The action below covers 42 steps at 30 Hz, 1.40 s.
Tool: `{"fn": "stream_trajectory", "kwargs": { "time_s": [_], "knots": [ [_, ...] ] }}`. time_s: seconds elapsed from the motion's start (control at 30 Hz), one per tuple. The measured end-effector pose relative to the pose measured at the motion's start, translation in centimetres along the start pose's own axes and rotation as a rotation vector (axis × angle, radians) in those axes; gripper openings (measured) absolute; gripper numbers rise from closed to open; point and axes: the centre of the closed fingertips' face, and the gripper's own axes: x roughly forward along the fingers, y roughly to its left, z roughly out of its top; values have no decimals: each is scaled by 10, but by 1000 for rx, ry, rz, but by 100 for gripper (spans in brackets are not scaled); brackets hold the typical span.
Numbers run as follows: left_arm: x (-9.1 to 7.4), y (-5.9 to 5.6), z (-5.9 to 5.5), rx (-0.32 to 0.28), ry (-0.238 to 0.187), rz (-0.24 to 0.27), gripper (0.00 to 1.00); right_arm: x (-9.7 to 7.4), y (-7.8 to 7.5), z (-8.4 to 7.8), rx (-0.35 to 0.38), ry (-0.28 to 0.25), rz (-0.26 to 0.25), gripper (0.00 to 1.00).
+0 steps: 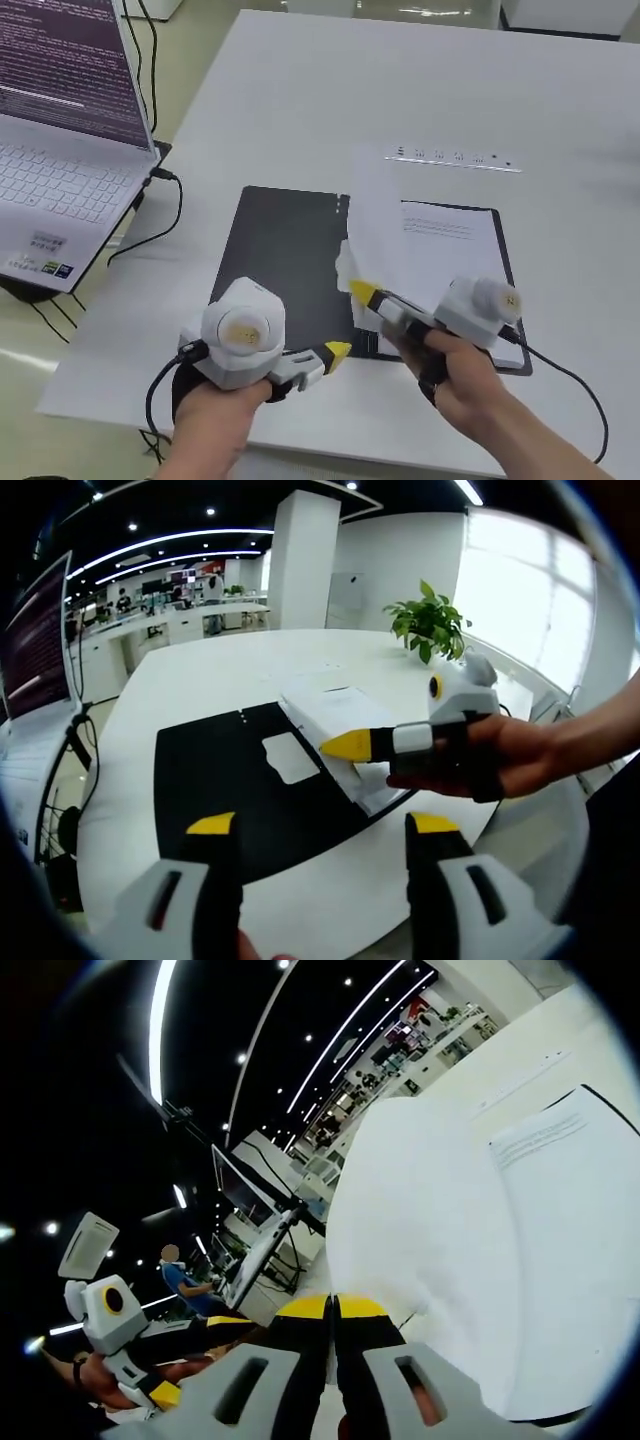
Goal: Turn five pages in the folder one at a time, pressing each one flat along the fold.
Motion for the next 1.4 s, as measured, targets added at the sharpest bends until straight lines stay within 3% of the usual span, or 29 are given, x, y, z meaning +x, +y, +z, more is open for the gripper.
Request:
{"fn": "stream_trajectory", "kwargs": {
  "time_s": [0.33,0.6,0.8,1.03,1.4],
  "knots": [
    [-2,5,1,-3,5,22,66,22,8,-18,6,69,30,0],
    [-4,7,-1,-20,6,29,66,34,7,-24,37,83,33,0],
    [-6,8,-2,-33,8,33,66,43,-2,-36,66,90,-13,0],
    [-12,19,2,-66,-2,56,65,54,-10,-49,108,105,-44,0],
    [-13,18,5,-72,-6,46,65,63,-31,-65,167,115,-129,0]
  ]
}}
